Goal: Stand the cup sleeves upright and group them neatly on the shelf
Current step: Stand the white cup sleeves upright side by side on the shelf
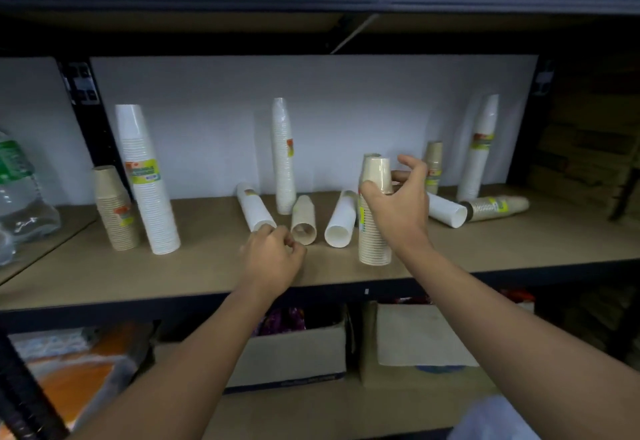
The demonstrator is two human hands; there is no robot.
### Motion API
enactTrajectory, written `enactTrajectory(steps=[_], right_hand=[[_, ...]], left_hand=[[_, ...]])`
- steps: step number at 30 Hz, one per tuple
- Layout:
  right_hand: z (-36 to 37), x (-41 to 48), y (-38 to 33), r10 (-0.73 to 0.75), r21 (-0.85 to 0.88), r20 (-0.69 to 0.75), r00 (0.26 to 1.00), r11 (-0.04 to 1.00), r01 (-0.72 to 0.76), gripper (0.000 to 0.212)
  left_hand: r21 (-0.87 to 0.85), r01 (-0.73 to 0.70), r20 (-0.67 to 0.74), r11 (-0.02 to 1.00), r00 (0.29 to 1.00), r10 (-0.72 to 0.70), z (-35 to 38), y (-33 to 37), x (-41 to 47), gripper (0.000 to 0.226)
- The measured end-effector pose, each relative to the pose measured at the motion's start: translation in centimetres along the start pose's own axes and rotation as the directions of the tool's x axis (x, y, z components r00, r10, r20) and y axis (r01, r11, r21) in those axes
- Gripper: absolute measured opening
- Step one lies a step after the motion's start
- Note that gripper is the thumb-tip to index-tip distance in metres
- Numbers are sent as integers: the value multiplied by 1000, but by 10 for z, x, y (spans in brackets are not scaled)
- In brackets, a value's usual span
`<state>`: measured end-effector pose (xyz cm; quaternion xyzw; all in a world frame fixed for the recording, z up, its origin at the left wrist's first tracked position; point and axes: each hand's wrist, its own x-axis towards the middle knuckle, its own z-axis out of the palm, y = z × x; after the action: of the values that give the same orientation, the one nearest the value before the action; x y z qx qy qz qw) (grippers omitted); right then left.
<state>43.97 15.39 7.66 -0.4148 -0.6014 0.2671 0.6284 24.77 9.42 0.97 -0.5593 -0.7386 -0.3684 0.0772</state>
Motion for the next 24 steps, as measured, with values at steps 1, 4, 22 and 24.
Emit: enactTrajectory(steps=[1, 4, 22, 24], right_hand=[[-6, 4, 5, -3, -21, -5, 1000, 1000, 3, 66], [-15, 17, 22, -10, -51, -31, 999, 999, 8, 66], [-21, -3, 100, 57, -180, 163, 985, 983, -28, 80], [-20, 2, 99, 99, -156, 172, 980, 985, -72, 76]], left_hand=[[0, -1, 10, 1000, 1000, 1, 5, 3, 0, 18], [-10, 8, 48, 1000, 999, -7, 15, 6, 3, 16], [86, -8, 61, 996, 998, 3, 39, -3, 2, 14], [96, -5, 61, 995, 998, 0, 39, -3, 2, 13]])
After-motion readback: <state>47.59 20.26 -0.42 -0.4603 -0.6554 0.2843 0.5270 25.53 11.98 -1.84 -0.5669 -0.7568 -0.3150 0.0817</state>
